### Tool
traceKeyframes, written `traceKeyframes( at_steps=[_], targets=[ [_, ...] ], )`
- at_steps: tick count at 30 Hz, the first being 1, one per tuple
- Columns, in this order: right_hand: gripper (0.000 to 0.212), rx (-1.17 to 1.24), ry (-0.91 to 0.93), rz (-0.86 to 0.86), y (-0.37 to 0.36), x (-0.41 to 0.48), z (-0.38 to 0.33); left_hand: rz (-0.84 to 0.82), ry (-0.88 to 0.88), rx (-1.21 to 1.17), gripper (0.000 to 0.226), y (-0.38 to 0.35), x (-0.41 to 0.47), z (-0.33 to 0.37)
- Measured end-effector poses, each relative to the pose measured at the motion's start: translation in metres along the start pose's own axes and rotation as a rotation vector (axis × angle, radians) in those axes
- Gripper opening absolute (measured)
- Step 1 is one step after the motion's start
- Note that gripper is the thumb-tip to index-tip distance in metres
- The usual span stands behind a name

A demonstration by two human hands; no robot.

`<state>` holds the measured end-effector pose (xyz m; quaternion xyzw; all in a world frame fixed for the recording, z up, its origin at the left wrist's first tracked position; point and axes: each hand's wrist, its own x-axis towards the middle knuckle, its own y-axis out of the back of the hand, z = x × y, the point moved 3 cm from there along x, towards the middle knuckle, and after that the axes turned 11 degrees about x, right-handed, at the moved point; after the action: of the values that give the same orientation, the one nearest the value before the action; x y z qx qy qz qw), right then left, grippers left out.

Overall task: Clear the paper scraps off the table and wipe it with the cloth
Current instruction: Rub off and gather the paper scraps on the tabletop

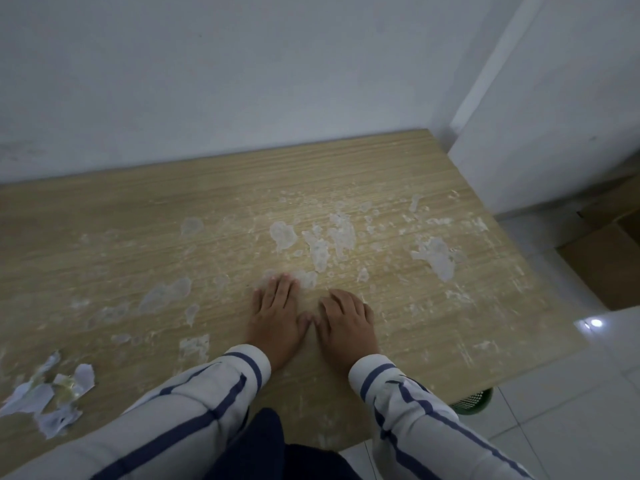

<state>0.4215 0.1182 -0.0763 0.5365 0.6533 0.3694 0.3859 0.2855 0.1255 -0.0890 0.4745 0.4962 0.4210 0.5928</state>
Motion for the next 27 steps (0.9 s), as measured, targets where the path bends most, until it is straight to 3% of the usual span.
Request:
traceKeyframes(
  at_steps=[7, 11, 15, 20, 27],
  targets=[
    [0.061, 0.081, -0.008, 0.019, 0.010, 0.023, 0.022, 0.003, 0.004, -0.032, 0.064, 0.011, 0.039, 0.020],
    [0.047, 0.101, -0.006, 0.053, 0.015, 0.037, 0.032, 0.022, 0.001, -0.030, 0.064, 0.010, 0.059, 0.030],
    [0.056, 0.129, -0.001, 0.051, 0.021, 0.049, 0.035, 0.057, 0.021, -0.028, 0.076, 0.009, 0.068, 0.033],
    [0.038, 0.175, -0.093, 0.109, 0.036, 0.075, 0.051, 0.110, 0.038, -0.019, 0.071, 0.008, 0.069, 0.032],
    [0.055, 0.126, -0.071, 0.054, 0.047, 0.108, 0.063, 0.120, 0.032, 0.004, 0.063, 0.007, 0.070, 0.031]
  ],
)
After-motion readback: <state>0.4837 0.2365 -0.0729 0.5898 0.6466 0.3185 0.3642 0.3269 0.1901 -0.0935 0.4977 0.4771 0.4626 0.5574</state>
